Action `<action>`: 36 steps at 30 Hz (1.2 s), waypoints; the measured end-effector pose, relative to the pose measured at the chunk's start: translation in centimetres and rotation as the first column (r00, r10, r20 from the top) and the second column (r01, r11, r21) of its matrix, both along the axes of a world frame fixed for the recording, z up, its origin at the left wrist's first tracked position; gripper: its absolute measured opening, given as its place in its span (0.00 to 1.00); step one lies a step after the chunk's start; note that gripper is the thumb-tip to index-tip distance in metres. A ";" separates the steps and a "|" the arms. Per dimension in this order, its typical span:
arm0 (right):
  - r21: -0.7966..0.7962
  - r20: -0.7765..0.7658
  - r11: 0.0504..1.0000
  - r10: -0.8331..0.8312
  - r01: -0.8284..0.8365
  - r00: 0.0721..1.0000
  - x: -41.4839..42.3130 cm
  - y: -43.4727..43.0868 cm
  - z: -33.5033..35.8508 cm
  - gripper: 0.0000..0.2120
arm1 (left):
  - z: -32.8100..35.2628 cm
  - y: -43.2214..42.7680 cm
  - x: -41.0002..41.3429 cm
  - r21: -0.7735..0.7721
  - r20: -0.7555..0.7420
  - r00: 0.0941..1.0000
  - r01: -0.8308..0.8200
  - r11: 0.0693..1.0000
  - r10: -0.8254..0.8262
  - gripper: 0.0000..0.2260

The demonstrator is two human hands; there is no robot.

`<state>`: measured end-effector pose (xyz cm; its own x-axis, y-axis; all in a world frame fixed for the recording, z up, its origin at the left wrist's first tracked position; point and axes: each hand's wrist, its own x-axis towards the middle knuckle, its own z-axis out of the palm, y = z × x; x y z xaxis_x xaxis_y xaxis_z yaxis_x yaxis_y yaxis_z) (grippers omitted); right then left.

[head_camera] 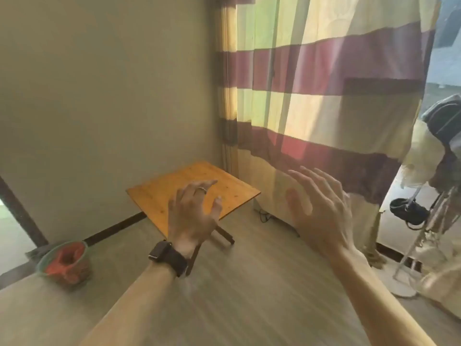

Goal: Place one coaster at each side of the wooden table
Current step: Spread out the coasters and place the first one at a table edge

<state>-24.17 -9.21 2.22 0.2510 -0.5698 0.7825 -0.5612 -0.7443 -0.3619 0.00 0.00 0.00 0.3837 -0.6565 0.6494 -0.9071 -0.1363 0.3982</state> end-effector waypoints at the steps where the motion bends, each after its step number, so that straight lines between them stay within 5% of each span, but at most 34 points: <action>1: 0.060 -0.022 0.998 0.013 -0.011 1.000 0.2 0.1 -1.6 0.19 | -2.0 0.2 0.0 0.066 -0.049 0.999 0.005 0.998 -0.002 0.18; 6: 0.264 -0.226 0.964 0.030 0.032 0.974 1.7 -0.4 -11.1 0.22 | -13.0 0.6 0.8 0.337 -0.146 0.986 -0.023 0.941 0.076 0.20; 14: 0.464 -0.381 0.885 0.151 0.047 0.912 7.2 -2.9 -21.6 0.18 | -22.2 -2.2 5.0 0.487 -0.219 0.966 -0.015 0.873 0.139 0.18; 27: 0.617 -0.481 0.762 0.169 0.196 0.860 22.0 -16.4 -27.3 0.18 | -26.2 -16.6 21.6 0.597 -0.310 0.934 0.047 0.801 0.176 0.18; 36: 0.691 -0.474 0.707 0.286 0.151 0.833 33.8 -30.4 -29.6 0.19 | -29.0 -29.5 31.1 0.643 -0.309 0.914 -0.002 0.765 0.262 0.18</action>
